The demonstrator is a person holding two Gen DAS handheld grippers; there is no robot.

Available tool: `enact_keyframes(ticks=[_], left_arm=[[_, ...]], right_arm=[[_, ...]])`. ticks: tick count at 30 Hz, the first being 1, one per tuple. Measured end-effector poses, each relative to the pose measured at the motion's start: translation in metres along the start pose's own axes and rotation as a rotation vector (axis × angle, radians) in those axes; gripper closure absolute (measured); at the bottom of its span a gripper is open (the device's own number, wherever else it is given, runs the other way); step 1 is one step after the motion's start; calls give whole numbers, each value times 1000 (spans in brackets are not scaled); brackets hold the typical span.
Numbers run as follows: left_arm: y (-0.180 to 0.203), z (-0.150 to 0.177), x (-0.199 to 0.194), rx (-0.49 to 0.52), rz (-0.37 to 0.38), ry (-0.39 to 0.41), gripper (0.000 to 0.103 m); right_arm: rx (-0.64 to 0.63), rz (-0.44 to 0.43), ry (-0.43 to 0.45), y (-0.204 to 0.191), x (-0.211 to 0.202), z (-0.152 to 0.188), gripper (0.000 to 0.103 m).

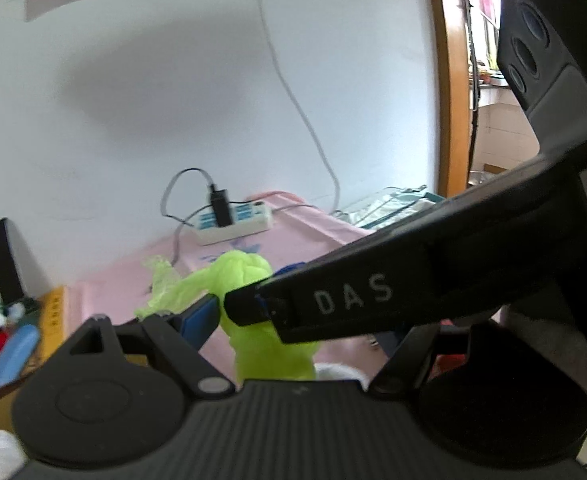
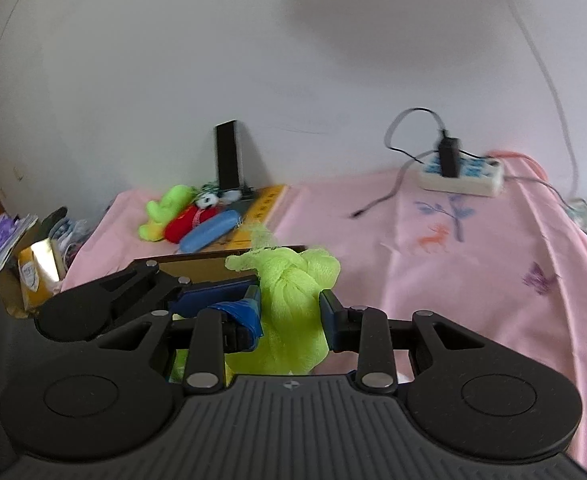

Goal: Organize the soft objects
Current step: 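Lift the yarn toy and carry it toward the cardboard box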

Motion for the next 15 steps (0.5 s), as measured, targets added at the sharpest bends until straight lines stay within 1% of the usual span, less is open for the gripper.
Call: enact_keyframes(ticks=[3,6,10,15], left_arm=[[-28,9,1,-1,-16,-8,30],[-51,19,6,0,-13,-34,30],[-79,32,27,-24,19,-84,30],[-103,51,55,-56,52,-155,30]], right_arm=[[-30,-10,-10,-16,21,0,89],[-45,-6,-40,-27,48,-1,89],[-53,29,-91,-36,80,0,89],[-45,57,-154,-33,116,4,89]])
Point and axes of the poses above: each gripper's, at about its wrist camera, not at the fingertips, and x roughly the way its jaws point, y to its right, z to its underside, the point moved 6 cm from there along x, roughly the way its jaws point, and after that the axes turned 14 degrees about -z, right-handed, at the moved point
